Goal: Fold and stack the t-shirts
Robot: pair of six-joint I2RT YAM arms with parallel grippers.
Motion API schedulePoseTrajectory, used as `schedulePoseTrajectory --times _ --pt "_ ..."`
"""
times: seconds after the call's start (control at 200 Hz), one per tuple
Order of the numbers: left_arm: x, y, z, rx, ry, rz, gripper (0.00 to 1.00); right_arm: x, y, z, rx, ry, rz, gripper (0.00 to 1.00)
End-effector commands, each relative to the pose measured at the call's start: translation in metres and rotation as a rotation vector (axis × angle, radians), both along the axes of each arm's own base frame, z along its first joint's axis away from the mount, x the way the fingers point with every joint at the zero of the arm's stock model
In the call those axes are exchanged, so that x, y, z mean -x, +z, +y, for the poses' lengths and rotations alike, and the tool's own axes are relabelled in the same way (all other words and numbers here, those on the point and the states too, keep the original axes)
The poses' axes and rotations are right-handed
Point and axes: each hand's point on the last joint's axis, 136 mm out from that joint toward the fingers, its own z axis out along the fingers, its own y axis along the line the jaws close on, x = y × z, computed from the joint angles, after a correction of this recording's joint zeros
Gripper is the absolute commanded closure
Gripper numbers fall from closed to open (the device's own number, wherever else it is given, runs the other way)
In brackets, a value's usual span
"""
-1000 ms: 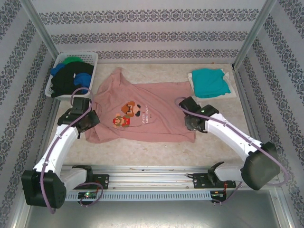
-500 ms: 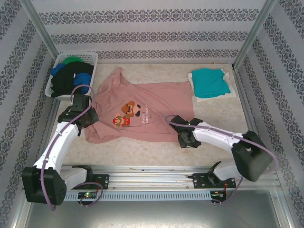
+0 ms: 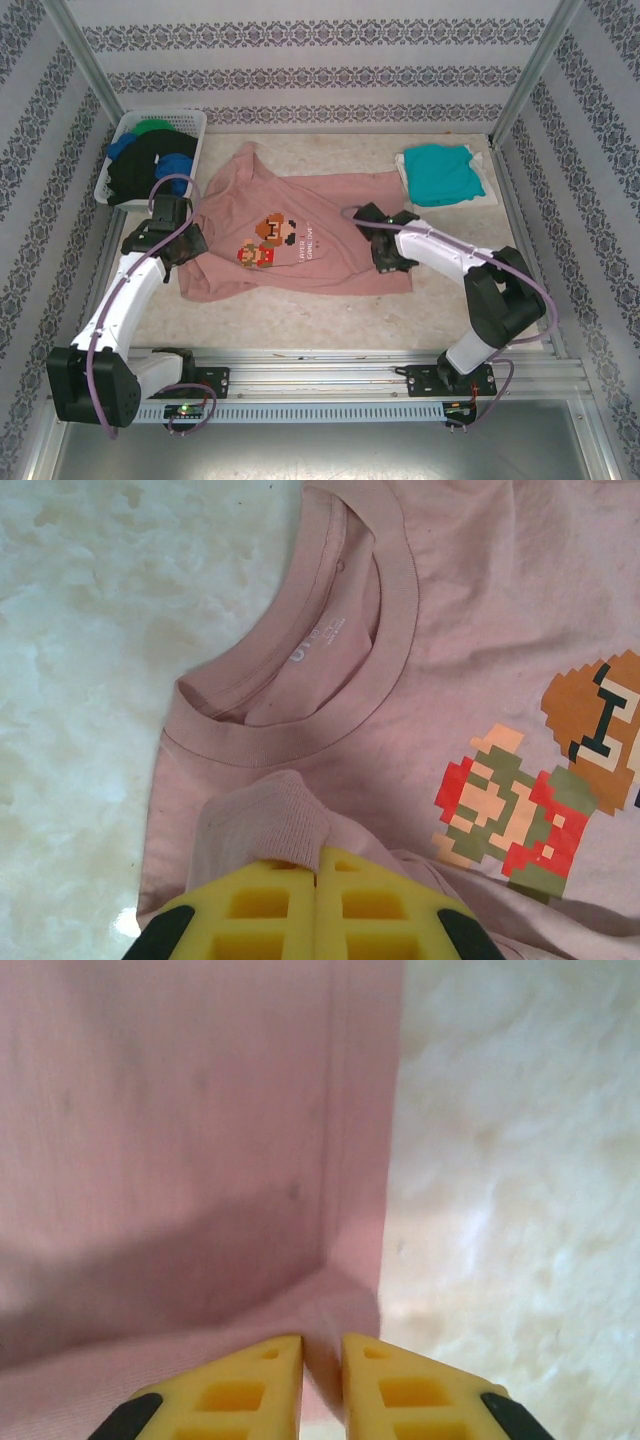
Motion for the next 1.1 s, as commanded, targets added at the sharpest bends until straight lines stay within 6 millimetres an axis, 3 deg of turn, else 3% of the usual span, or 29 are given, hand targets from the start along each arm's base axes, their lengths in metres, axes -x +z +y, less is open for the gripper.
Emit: schedulePoseTrajectory --times 0.0,0.065,0.125,0.2,0.27,0.375,0.505,0.879,1.094 --pt "-0.01 0.007 0.009 -0.034 0.004 -0.024 1.0 -0.034 -0.009 -0.006 0.045 0.039 0.012 0.72" --pt "-0.01 0.005 0.01 -0.037 0.003 -0.016 1.0 -0.045 -0.01 -0.005 0.042 0.045 0.025 0.66" --pt "-0.01 0.003 0.01 -0.035 0.002 -0.009 1.0 -0.046 0.0 -0.005 0.048 0.046 0.02 0.61" --pt "-0.008 0.002 0.01 -0.033 -0.001 -0.005 1.0 -0.037 0.017 -0.004 0.012 0.035 -0.026 0.59" --pt "-0.008 0.002 0.01 -0.034 -0.001 -0.007 1.0 -0.021 0.024 0.008 -0.124 0.035 -0.061 0.61" --pt "-0.008 0.002 0.009 -0.029 -0.003 -0.006 1.0 0.009 0.008 0.018 -0.272 0.011 -0.052 0.6" --pt "-0.009 0.002 0.007 -0.022 -0.009 -0.011 1.0 0.029 -0.027 0.0 -0.259 -0.07 0.043 0.6" --pt "-0.008 0.0 0.005 -0.011 -0.02 -0.007 1.0 0.029 -0.061 -0.014 -0.138 -0.12 0.139 0.62" --pt "-0.006 0.006 0.006 -0.022 -0.02 -0.022 1.0 0.027 -0.052 -0.015 -0.133 -0.116 0.106 0.81"
